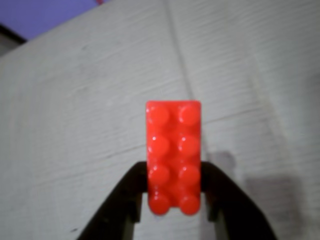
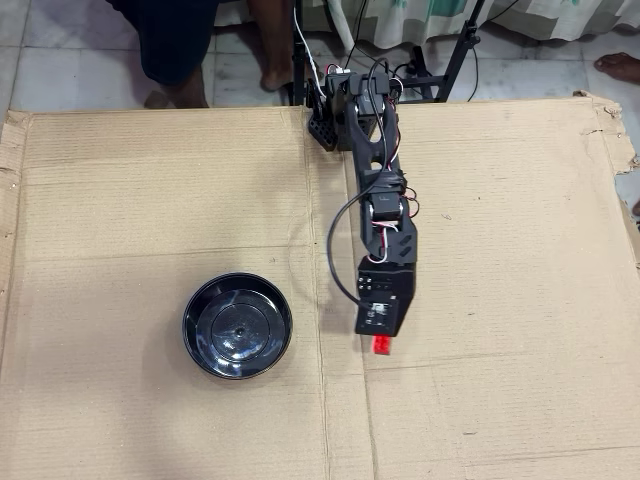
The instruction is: Grasp a lego block and put it in the bin.
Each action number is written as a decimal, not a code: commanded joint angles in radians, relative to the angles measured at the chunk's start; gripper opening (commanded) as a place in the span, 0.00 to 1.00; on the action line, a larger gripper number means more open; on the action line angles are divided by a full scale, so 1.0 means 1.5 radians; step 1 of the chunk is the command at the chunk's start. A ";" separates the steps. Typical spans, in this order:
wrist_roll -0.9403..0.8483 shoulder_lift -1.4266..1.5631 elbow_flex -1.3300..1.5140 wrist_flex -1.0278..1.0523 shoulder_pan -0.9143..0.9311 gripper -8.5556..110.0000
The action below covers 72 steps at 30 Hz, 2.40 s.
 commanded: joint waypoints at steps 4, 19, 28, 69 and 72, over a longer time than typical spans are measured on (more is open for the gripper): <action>0.001 0.070 -0.003 -0.007 0.055 0.07; 0.001 0.110 -0.013 -0.009 0.193 0.07; 0.001 0.114 -0.013 -0.009 0.257 0.07; -0.087 0.115 -0.005 -0.002 0.265 0.29; -0.154 0.116 -0.006 -0.002 0.244 0.29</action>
